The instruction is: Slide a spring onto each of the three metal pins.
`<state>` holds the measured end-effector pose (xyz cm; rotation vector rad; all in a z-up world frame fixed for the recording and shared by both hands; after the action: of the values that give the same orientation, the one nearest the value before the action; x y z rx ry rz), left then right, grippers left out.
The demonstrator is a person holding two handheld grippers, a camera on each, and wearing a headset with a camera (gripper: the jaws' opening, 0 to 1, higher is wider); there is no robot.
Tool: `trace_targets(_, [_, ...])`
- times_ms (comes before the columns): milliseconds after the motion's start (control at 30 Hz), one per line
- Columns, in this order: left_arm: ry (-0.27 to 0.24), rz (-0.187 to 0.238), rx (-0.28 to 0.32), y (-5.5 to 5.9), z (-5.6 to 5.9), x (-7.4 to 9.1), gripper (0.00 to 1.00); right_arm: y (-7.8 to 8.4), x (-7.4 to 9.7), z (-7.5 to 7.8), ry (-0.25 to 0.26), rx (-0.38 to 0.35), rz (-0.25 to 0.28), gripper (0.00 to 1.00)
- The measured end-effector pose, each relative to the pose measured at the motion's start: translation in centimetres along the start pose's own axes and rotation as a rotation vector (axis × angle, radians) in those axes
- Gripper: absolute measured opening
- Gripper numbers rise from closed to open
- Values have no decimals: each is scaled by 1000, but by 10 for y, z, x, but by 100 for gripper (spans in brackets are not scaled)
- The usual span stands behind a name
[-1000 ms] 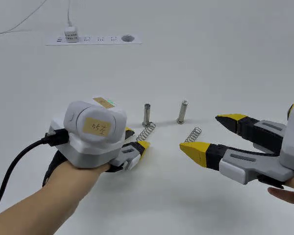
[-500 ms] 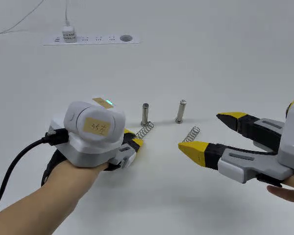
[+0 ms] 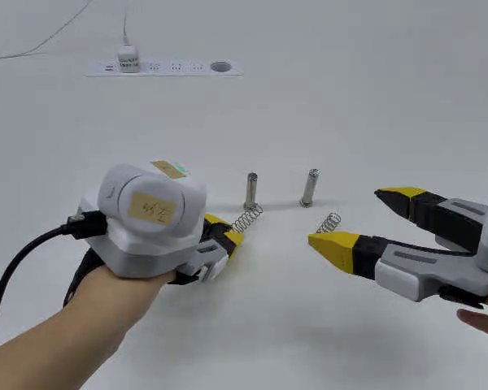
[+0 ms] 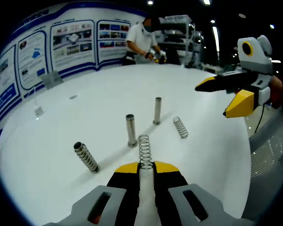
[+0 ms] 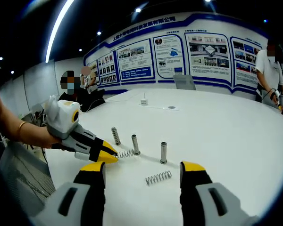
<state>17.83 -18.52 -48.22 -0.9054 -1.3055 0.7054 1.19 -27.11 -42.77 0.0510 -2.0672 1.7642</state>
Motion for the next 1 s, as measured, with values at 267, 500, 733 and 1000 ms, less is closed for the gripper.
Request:
trace_targets(267, [21,87,2,-13,6,21,10,-11,-1,-6,-21,-25,30,65])
trace_targets(500, [50,176,3,-25,12,40,10,-21,-7,-13,-62,-35,51,63])
trace_targets(733, [93,255,-11,-32,20,56,10,-30,-15,-27,-135,-92,77,57])
trace_targets(1000, [100,313,-38,-34,24,67,10,-38,-20,-41,-203,-150,96,49])
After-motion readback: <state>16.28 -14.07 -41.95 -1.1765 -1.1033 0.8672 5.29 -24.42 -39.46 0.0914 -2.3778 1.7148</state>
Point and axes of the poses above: the centre of the closed fingertips' face, and the gripper's own axes: x roughly backward along the fingers, z roughly to its right, y roughly out of its underside, the point moved 7 cm from there along x, roughly backward along the fingers, and after that the axes turned 4 degrees about z, right-handed, at the moved point
